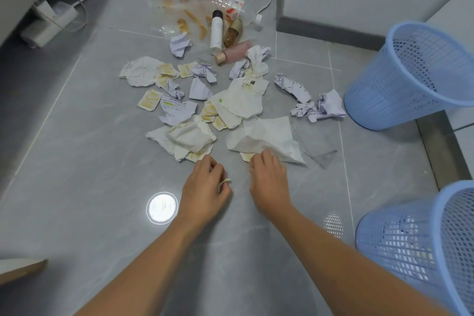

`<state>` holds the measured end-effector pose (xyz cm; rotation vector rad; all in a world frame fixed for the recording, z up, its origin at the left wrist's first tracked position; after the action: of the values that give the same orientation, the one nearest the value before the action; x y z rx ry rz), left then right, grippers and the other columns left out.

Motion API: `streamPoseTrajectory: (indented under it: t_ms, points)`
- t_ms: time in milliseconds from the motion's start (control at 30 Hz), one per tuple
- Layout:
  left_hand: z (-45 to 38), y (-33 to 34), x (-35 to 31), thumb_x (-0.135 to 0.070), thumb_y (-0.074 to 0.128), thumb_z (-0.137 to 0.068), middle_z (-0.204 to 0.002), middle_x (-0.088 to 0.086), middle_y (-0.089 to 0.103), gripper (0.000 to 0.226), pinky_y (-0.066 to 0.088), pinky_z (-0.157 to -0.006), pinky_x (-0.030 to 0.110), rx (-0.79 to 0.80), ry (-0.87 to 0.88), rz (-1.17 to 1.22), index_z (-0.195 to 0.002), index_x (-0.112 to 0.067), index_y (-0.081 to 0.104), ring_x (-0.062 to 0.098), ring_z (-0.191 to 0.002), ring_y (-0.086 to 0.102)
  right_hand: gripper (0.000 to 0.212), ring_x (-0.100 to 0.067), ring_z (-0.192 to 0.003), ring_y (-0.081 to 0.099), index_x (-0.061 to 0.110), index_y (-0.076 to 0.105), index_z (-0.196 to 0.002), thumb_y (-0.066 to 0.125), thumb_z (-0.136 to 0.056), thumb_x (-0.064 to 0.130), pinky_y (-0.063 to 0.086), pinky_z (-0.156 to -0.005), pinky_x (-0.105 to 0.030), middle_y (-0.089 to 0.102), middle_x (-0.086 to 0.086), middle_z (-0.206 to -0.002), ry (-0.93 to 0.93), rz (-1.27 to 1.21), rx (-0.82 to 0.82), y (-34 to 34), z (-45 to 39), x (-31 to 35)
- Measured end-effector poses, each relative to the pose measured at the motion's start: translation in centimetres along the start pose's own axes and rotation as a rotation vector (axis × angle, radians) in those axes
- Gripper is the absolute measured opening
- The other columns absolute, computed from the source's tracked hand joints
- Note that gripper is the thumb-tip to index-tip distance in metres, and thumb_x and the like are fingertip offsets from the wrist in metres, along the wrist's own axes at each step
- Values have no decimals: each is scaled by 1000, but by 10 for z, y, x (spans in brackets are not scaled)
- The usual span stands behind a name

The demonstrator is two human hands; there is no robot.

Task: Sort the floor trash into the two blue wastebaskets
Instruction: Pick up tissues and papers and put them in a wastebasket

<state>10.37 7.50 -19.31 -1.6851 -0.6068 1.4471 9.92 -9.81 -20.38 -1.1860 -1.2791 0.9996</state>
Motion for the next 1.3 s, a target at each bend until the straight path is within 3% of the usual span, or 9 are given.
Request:
streamPoseTrajectory:
  t_ms: [133, 267, 367, 733, 867, 1033, 1300]
  points:
    - [1, 1, 4, -26, 61, -86, -99, -5, 45, 10, 50, -60, 37, -13, -11, 11, -85, -18, 55, 18, -92, 49, 30, -29, -99, 51, 19, 54, -119, 64, -90, 20, 49, -78, -43, 50, -5, -110, 41, -136, 24, 0, -9, -1]
    - [0, 0, -1, -28, 60, -87, -101, -5, 45, 12, 50, -60, 38, -23, -3, -3, -86, -18, 55, 18, -93, 48, 12, -26, -93, 49, 21, 59, -100, 66, -90, 19, 48, -70, -44, 48, -1, -100, 57, -168, 3, 4, -22, 4]
    - [-3, -2, -6, -29, 59, -87, -102, -5, 44, 12, 50, -60, 38, -30, 18, -10, -86, -17, 54, 18, -93, 47, 13, -26, -94, 46, 22, 54, -91, 66, -89, 16, 46, -69, -45, 46, 0, -100, 86, -133, 19, 10, -23, 6]
    - [-11, -8, -9, -26, 61, -83, -100, -4, 45, 12, 48, -57, 35, -45, 29, -33, -84, -16, 55, 18, -90, 50, 1, -26, -96, 48, 16, 50, -100, 51, -99, 16, 46, -74, -41, 48, -2, -109, -30, -41, -13, 1, -8, 11]
    - [-10, -7, -8, -27, 61, -84, -101, -4, 45, 12, 49, -56, 36, -49, 10, -33, -84, -16, 55, 18, -90, 50, 19, -28, -99, 50, 14, 53, -103, 66, -90, 20, 49, -78, -43, 50, -6, -111, 20, -86, -9, 1, -18, 3]
    - [-9, -6, -11, -25, 61, -84, -100, -3, 45, 12, 49, -57, 38, -49, 20, -22, -84, -16, 54, 19, -91, 50, 11, -27, -96, 48, 17, 58, -91, 68, -90, 20, 48, -70, -45, 48, -3, -105, 52, -84, 18, 7, -31, 1]
    - [-7, -7, -2, -26, 59, -85, -101, -4, 46, 11, 47, -56, 35, -45, -5, -44, -84, -17, 54, 18, -93, 49, 16, -24, -98, 47, 21, 56, -100, 69, -91, 24, 45, -73, -43, 48, 0, -106, 23, -133, 24, 5, -38, 9]
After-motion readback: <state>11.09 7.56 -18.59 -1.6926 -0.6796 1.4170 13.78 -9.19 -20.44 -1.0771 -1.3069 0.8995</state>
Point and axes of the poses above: each hand's wrist, its own z-axis away from the middle knuckle, its own y-axis out of the palm, x = y × z, the point moved 5 cm from there along -z, towards the middle knuckle
